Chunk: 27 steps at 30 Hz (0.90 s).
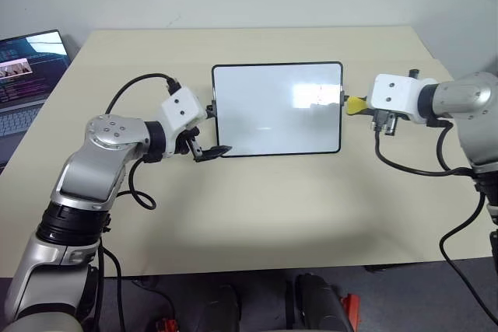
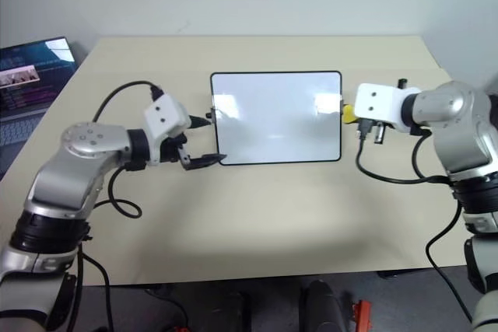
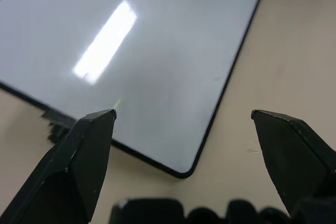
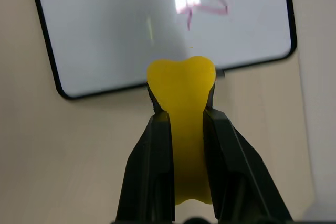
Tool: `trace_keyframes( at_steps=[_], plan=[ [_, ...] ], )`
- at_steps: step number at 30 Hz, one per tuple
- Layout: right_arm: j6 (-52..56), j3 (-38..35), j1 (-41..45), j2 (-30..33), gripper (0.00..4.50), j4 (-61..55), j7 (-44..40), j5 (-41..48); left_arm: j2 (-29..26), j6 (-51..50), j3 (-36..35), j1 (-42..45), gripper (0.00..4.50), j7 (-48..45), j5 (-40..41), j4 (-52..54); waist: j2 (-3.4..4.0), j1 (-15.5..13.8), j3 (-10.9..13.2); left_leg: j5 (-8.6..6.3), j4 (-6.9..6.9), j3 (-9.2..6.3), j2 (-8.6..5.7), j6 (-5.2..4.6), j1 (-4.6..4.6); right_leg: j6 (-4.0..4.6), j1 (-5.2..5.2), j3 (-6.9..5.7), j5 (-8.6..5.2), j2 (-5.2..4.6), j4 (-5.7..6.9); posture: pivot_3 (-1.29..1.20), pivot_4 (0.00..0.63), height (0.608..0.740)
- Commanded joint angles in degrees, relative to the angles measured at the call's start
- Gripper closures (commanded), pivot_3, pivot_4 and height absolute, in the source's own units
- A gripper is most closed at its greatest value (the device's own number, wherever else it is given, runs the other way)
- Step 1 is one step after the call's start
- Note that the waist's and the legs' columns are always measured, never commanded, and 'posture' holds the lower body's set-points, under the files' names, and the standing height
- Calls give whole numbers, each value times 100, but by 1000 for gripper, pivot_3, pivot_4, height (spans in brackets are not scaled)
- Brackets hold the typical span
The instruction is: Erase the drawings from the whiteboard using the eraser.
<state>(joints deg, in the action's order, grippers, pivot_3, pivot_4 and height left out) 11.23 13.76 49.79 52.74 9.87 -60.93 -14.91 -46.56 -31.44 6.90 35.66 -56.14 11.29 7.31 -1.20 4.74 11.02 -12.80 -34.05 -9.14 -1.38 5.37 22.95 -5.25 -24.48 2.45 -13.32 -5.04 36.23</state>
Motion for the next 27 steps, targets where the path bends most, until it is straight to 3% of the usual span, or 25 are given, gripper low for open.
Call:
trace_keyframes(
  at_steps=[1, 16, 27],
  plan=[
    [-328, -152, 197, 148, 4062, 218, 196, -152, -122, 15, -75, 75, 0, -50, -42, 172, 0, 1, 1, -1, 0, 0, 0, -2, 0, 0, 0, 0, 0, 0, 0, 0, 150, 740],
    [-808, -349, 603, 135, 4062, 749, 266, 29, -464, -260, -351, 100, 0, -116, 68, 472, 2, -1, 3, 0, -14, -1, -2, -1, -2, 0, 11, 0, 1, 0, 1, 0, 150, 740],
    [-838, -489, 1246, -104, 4062, 1512, 993, -33, -139, -12, -501, 280, 0, 406, -2, 369, 3, -3, 3, -1, -55, -2, -4, -2, -3, 0, 12, 1, 1, 0, 43, 0, 150, 740]
  ],
)
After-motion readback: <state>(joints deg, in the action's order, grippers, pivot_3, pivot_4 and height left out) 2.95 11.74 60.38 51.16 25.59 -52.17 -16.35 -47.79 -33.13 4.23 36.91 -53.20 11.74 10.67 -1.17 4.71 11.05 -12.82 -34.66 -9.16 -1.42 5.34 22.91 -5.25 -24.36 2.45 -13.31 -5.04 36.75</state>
